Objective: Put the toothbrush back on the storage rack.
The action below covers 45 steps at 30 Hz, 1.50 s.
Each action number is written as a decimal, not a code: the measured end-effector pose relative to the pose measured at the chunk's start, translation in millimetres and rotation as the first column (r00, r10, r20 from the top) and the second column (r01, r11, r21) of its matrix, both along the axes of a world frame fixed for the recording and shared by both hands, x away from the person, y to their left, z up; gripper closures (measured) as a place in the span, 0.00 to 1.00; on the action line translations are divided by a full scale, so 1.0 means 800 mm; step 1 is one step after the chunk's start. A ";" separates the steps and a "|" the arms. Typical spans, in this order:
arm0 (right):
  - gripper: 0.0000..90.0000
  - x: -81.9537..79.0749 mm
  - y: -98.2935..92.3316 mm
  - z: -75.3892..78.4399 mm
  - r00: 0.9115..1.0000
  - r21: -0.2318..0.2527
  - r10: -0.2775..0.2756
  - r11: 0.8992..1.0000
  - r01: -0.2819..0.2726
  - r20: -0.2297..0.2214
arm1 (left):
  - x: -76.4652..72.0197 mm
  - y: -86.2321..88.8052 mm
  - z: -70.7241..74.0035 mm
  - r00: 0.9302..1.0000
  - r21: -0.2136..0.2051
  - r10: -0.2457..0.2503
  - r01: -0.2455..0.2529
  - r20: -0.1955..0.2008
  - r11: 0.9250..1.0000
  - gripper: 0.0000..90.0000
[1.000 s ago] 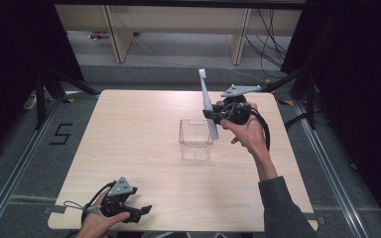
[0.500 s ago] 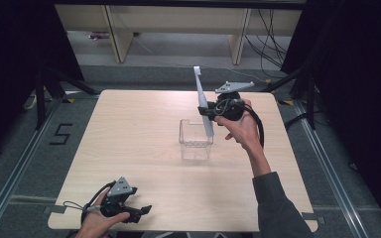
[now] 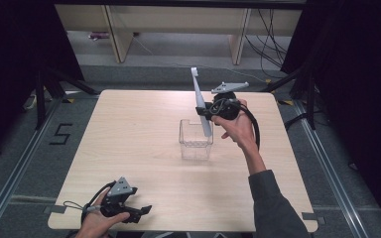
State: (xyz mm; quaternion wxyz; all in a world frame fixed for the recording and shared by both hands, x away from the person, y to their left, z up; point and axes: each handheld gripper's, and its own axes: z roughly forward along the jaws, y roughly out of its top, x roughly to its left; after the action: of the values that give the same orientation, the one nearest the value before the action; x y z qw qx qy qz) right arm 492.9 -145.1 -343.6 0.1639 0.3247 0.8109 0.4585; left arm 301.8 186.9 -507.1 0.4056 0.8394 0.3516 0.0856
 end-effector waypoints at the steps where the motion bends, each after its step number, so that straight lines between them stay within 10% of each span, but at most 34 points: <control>1: 0.74 -0.001 0.001 0.000 1.000 0.001 0.001 1.000 -0.001 -0.019 | 0.000 -0.001 0.000 1.000 -0.013 0.008 -0.008 -0.001 1.000 0.17; 45: 0.74 0.014 0.026 -0.075 0.995 -0.108 0.001 0.994 -0.011 -0.096 | -0.002 -0.002 -0.001 1.000 -0.026 0.013 -0.013 -0.004 1.000 0.17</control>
State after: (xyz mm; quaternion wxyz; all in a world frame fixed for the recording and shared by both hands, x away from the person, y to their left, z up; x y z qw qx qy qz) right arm 504.1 -123.9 -403.3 0.1408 0.3344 0.8425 0.3981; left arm 300.5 185.0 -508.0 0.4152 0.8319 0.3589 0.0822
